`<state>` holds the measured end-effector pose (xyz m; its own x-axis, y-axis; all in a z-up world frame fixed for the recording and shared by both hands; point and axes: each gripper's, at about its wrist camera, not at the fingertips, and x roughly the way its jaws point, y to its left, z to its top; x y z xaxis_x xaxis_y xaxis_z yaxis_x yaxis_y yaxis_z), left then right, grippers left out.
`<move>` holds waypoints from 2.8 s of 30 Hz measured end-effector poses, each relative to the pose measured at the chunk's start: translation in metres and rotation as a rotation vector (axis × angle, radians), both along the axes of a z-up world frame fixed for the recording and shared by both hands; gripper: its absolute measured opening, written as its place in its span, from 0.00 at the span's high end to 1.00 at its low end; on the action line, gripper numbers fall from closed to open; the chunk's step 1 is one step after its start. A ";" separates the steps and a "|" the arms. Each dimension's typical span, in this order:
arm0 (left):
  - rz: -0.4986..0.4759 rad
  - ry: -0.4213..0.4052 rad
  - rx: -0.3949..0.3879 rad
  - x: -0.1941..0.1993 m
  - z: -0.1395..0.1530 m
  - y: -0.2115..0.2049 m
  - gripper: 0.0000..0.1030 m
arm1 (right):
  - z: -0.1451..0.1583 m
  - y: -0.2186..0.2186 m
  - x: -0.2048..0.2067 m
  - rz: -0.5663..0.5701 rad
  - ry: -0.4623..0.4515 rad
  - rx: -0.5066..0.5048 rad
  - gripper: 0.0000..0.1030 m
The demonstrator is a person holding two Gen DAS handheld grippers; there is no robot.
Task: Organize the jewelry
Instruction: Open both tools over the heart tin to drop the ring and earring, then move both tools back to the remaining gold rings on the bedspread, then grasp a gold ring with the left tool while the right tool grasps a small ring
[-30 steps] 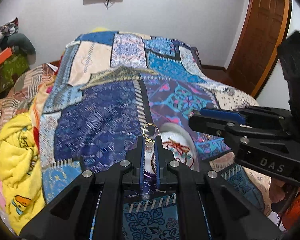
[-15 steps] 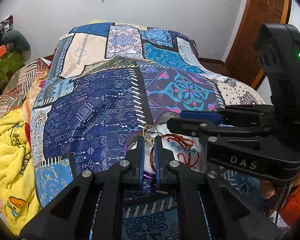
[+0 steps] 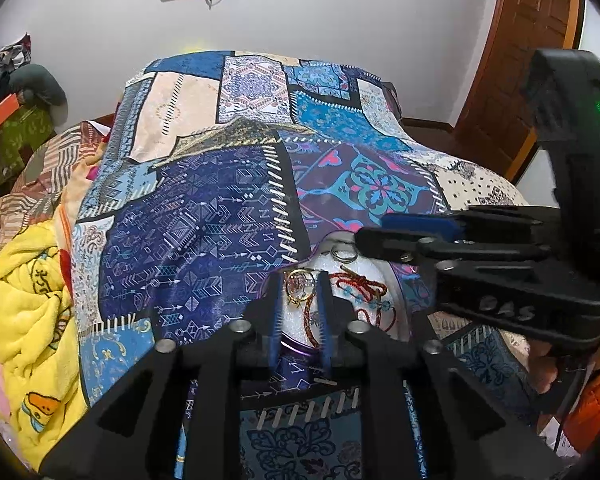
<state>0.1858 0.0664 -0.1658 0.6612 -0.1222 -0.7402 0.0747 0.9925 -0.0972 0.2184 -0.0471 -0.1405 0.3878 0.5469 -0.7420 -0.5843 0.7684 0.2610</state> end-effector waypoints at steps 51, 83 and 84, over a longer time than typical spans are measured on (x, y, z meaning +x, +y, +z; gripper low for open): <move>-0.061 -0.017 0.008 0.004 0.002 -0.044 0.67 | -0.055 -0.069 0.003 -0.040 0.028 -0.212 0.71; -0.209 0.110 0.065 0.040 -0.035 -0.143 0.67 | -0.026 -0.131 -0.003 -0.144 -0.037 -0.102 0.90; -0.210 0.118 0.065 0.043 -0.038 -0.145 0.67 | -0.025 -0.134 -0.003 -0.150 -0.039 -0.097 0.90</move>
<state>0.2288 -0.0786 -0.2034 0.5348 -0.1975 -0.8216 0.2722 0.9607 -0.0537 0.2155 -0.1807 -0.1657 0.4894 0.4073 -0.7711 -0.4696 0.8682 0.1605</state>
